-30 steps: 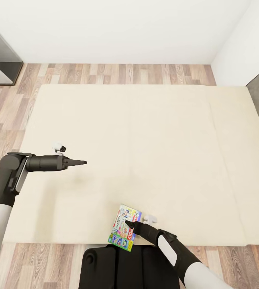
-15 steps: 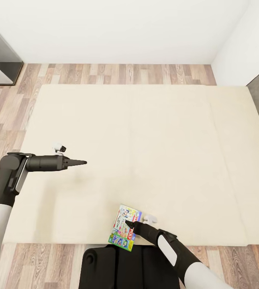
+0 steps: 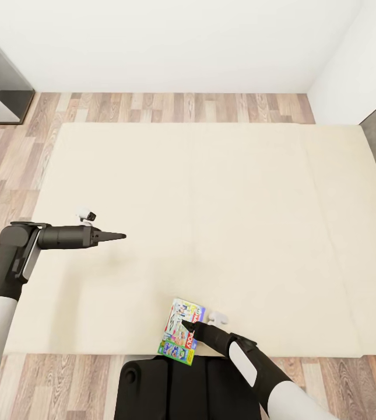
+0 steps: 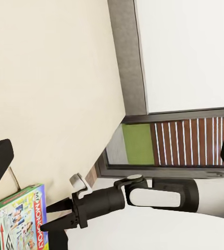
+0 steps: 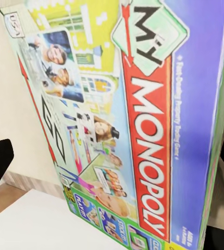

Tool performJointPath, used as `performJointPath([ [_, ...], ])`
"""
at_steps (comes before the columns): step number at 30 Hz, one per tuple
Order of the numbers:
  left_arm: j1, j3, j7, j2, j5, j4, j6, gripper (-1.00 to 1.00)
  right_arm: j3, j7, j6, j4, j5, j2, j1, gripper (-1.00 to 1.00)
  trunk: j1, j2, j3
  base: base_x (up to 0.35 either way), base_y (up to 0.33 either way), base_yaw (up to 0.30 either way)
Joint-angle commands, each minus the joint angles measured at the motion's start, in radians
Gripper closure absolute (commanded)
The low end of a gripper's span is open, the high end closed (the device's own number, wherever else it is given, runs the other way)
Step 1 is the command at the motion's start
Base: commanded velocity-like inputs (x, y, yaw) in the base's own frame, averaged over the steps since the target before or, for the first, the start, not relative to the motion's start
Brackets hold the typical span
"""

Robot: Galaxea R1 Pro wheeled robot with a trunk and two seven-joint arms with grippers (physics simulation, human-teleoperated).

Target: Put all the toys in the child's room - the three board games (two on the bed and one on the table), the two jigsaw puzzles on the table, and the tennis ball on the table - inside the toy box on the table in the child's room.

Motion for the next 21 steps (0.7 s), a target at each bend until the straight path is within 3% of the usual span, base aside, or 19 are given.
performJointPath([
  [1, 0.0, 0.0, -0.004, 0.0, 0.0, 0.0, 0.011, -1.0, 0.002, 0.0, 0.005, 0.0, -0.008, 0.0, 0.0, -1.0, 0.001, -0.001, -0.001, 0.0, 0.012, 0.0],
  [21, 0.0, 0.0, -0.004, 0.0, 0.0, 0.0, 0.011, -1.0, 0.002, 0.0, 0.008, -0.001, -0.008, 0.0, 0.0, -1.0, 0.001, -0.001, -0.001, 0.0, 0.001, 0.0],
])
